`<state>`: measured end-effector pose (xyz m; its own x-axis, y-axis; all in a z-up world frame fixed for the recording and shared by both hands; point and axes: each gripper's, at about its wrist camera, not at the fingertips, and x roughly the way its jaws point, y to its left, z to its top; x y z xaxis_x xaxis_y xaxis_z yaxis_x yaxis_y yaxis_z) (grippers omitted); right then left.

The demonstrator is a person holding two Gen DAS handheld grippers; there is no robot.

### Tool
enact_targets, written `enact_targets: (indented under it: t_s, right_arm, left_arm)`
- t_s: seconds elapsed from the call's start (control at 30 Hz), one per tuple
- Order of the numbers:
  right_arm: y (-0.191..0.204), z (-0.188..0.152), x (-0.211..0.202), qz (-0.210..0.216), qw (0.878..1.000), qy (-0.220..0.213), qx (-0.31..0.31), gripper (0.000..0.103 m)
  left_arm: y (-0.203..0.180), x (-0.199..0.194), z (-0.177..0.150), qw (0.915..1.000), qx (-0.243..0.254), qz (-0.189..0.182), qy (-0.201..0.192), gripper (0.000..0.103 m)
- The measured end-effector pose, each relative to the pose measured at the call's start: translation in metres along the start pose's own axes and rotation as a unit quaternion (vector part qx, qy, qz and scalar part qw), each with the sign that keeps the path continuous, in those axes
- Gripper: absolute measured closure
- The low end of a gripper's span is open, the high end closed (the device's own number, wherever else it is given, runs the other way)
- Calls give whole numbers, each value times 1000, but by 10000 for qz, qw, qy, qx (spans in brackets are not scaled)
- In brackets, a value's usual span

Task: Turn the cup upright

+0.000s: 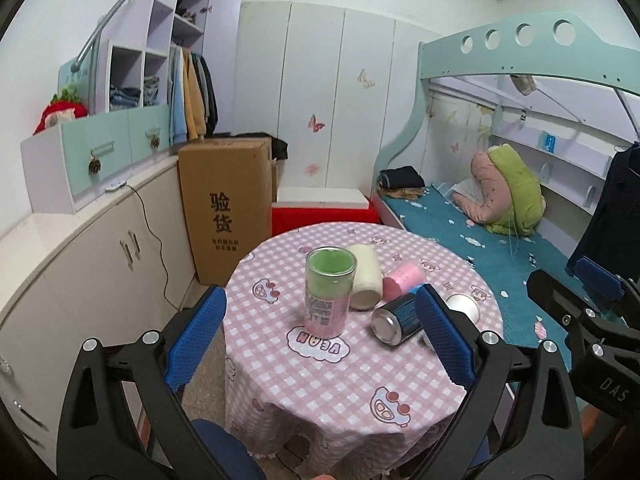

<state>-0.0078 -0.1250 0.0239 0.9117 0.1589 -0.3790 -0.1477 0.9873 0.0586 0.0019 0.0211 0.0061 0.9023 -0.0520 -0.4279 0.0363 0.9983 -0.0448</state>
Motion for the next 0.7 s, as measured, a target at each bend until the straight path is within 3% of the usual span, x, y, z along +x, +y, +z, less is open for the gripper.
enact_targets:
  t_s: [0.1,0.17,0.3,0.7]
  right_arm:
    - [-3,-2,-9,-45,10000,-87,15,16]
    - [-5,-2,-14,-63,9999,-138,48,6]
    - [-8,-1,-24,-91,9994,-342,59,7]
    - [-13,-2,-24,-154,9992,-370,68,7]
  left_arm:
    - [-7,-7,1,9999,55,20,-134,7]
    - [-12,-11,0,9997,109,41,-201,6]
    - [-18,-14,1,9995,154,-10,-267,6]
    - [-30,-15,3,9988,245,49,-430,6]
